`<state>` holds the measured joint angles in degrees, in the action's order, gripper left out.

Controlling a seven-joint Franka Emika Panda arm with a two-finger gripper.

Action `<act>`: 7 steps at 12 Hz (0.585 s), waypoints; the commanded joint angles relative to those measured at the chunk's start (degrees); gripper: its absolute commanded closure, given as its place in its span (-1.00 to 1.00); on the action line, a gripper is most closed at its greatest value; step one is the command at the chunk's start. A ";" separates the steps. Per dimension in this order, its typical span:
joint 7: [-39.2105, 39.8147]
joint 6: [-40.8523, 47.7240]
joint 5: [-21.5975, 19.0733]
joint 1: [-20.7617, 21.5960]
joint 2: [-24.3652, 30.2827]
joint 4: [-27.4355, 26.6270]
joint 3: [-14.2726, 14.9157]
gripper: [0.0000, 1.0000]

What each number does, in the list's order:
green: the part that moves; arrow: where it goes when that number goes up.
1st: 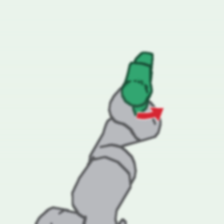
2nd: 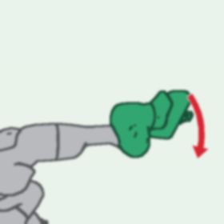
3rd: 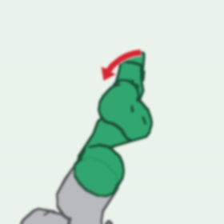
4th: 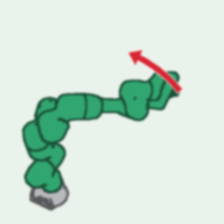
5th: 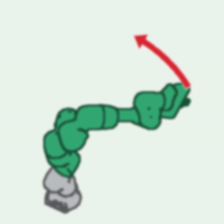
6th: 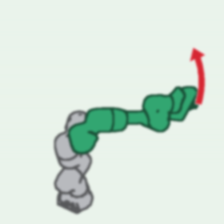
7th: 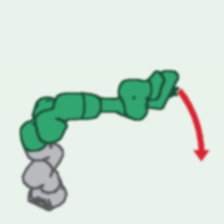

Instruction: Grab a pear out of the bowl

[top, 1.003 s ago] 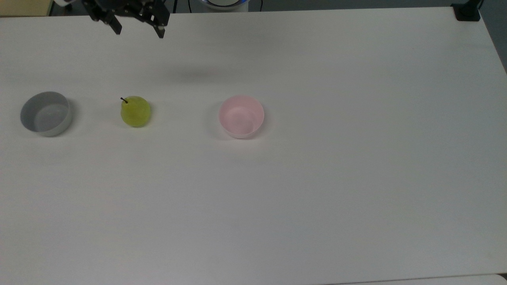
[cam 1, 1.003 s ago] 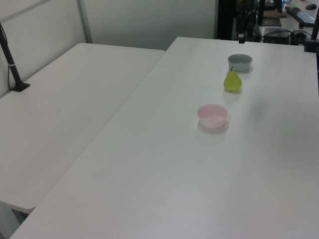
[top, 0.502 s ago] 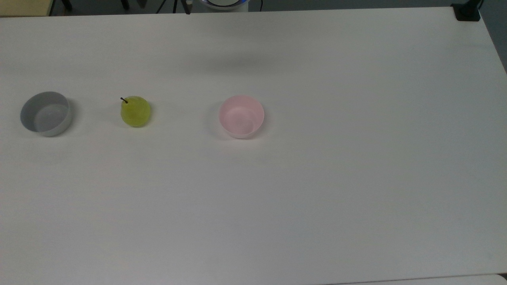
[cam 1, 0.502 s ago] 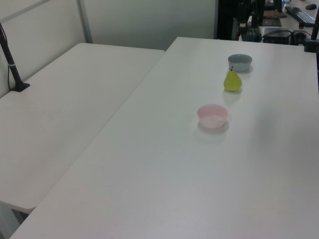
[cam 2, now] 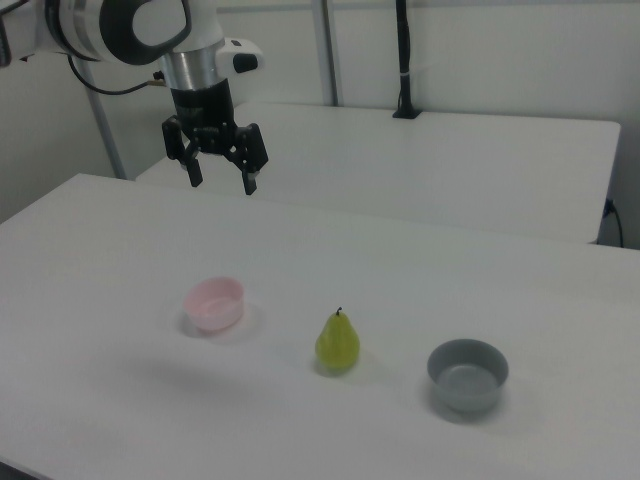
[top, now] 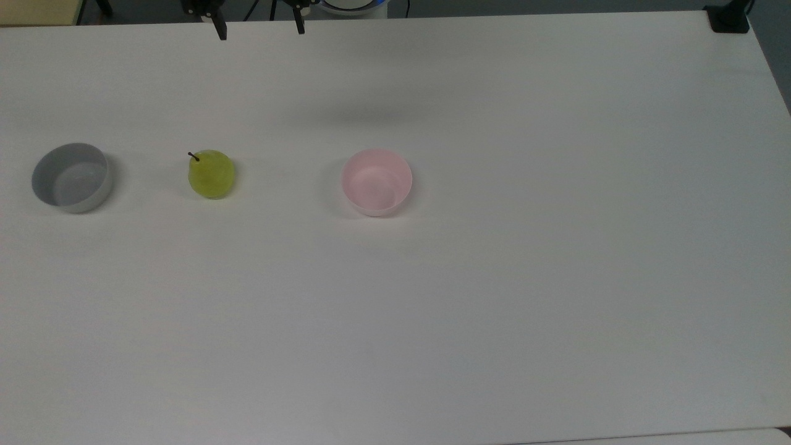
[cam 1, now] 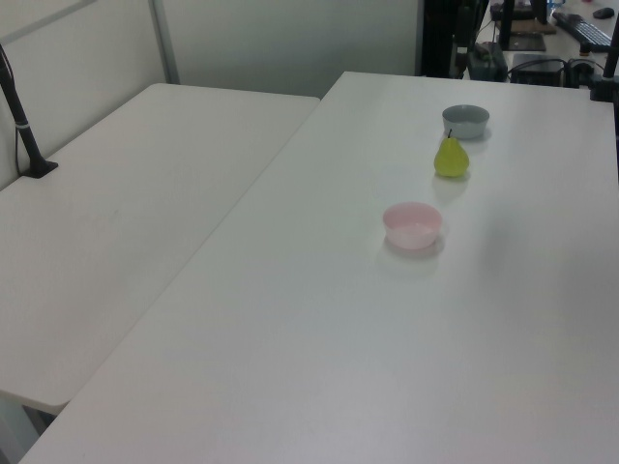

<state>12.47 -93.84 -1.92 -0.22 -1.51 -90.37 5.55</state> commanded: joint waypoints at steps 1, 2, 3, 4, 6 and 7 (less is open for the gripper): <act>2.56 -2.75 1.22 2.06 1.86 -2.89 0.78 -1.00; 2.56 -2.75 1.31 2.07 1.86 -2.88 0.87 -1.00; 2.56 -2.49 1.22 2.16 1.95 -2.88 0.87 -1.00; 2.47 -2.40 1.31 2.16 1.95 -2.80 0.87 -1.00; 2.47 -2.31 1.31 2.16 1.95 -2.80 0.87 -1.00; 2.47 -2.22 1.31 2.16 1.95 -2.80 0.78 -1.00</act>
